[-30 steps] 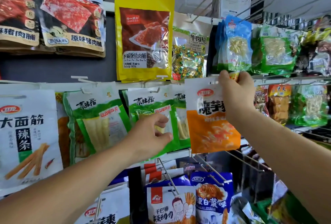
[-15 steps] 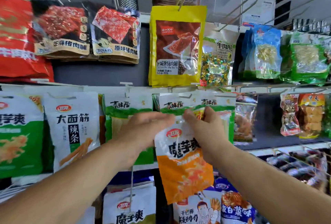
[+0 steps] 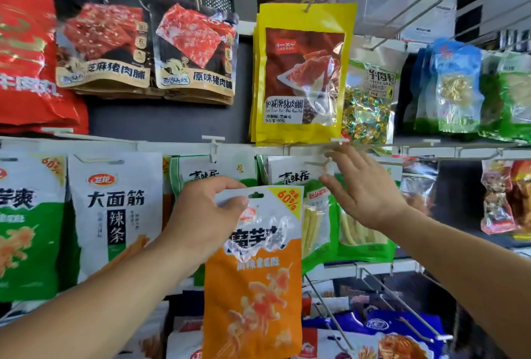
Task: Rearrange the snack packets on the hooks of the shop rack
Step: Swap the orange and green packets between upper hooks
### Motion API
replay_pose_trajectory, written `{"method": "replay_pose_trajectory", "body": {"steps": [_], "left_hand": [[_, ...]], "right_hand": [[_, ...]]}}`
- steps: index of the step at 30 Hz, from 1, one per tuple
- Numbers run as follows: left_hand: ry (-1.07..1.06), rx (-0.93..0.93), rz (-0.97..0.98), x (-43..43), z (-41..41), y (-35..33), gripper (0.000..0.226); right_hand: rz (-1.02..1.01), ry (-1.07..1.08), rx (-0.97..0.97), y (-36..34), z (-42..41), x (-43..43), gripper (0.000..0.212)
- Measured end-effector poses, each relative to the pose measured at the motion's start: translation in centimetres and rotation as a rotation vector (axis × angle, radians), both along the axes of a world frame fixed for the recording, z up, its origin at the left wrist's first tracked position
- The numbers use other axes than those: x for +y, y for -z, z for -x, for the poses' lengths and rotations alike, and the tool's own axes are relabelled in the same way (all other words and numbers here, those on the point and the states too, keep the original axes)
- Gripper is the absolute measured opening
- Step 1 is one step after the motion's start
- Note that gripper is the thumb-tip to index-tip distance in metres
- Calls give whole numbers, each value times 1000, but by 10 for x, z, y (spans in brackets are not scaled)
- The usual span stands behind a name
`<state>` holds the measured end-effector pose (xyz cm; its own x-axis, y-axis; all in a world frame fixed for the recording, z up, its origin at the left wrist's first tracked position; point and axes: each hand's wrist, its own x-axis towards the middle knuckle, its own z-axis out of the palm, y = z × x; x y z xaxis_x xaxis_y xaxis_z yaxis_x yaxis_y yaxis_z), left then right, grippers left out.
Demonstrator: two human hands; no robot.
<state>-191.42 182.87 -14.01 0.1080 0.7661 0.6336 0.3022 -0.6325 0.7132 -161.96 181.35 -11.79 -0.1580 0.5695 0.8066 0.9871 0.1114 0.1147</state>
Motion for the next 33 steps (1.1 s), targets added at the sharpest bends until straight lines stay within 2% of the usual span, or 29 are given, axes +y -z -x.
{"method": "replay_pose_trajectory", "body": {"steps": [3,6,8,14,18,21,25,30,31,33], "left_hand": [[31,4,-10,1,-9,-2,13],[64,-34,32,4,-13,-4,11],[45,-51,51,3,-13,-6,10],[-8,-18,-3,7,-9,-5,10],[-2,-6,-9,4,-8,-3,12],[25,-19,5,-1,-7,-5,13],[68,-45,25,-7,-7,-7,13],[115,-81,66,-16,-10,-10,15],[119,-82,68,-18,-11,-11,15],[137,-88,76,-22,-12,-12,15]], "right_hand": [[129,69,110,-11,10,17,61],[235,-70,422,-27,26,29,58],[238,-115,485,-34,26,33,53],[-67,-2,295,-15,28,27,27],[-100,-40,435,-19,30,22,7],[-58,-60,445,-28,28,15,24],[-3,4,259,-31,30,3,32],[-260,46,-104,-29,26,-9,32],[-278,31,-104,-28,26,-9,28],[-212,-45,98,-29,30,-11,20]]}}
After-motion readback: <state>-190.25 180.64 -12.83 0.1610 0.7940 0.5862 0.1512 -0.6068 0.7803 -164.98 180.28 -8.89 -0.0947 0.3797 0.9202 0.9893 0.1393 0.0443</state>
